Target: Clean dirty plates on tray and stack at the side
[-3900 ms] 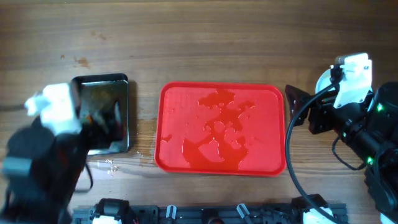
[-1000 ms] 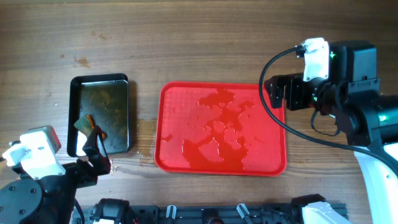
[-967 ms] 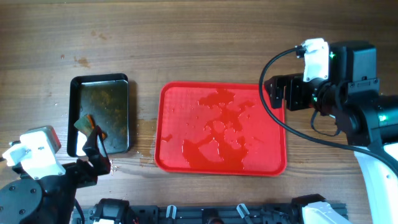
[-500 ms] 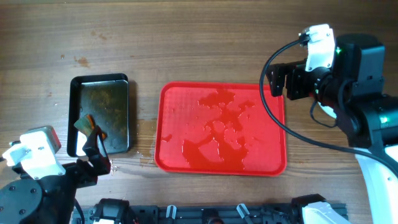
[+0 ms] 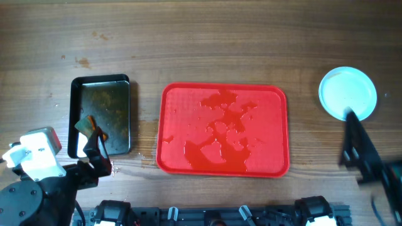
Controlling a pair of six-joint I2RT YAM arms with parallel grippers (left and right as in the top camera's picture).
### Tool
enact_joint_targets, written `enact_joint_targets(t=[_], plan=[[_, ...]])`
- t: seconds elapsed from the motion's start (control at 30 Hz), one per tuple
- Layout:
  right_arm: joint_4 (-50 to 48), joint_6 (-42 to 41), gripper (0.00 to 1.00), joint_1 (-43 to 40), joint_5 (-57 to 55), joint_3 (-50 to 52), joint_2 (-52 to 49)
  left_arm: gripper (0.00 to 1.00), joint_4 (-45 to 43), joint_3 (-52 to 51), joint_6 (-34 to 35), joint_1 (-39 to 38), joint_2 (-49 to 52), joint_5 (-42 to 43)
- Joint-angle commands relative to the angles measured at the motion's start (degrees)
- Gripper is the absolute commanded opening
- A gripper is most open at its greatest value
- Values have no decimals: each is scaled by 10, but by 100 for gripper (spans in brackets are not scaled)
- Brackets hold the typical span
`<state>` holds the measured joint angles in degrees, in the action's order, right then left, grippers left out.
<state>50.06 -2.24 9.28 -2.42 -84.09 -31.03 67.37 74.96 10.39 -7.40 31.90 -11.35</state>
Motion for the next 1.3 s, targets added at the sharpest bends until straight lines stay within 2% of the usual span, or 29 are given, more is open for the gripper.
enact_joint_targets(t=[0.0,0.13,0.23,0.3,0.4,0.47,0.6,0.77,0.9,1.27], plan=[[2,8,100,-12,-28,44,68,100,0,2,5,-2,-5,-10],[-5,6,100,-23,-31,123,150,100,0,2,5,-2,-5,-9],[-49,-14,100,-34,-31,219,203,100,0,2,5,-2,-5,-9],[-126,-45,100,-47,-19,338,250,100,0,2,5,-2,-5,-9],[-230,-79,100,-57,12,451,278,100,0,2,5,-2,-5,-9],[-338,-117,100,-61,28,536,287,100,0,2,5,-2,-5,-10],[-492,-180,100,-61,25,639,287,100,0,2,5,-2,-5,-9],[-651,-189,100,-61,20,731,290,100,0,2,5,-2,-5,-9],[-702,-189,100,-61,11,773,308,100,0,2,5,-2,-5,-9],[-663,-192,100,-61,-14,810,308,100,0,2,5,-2,-5,-9]])
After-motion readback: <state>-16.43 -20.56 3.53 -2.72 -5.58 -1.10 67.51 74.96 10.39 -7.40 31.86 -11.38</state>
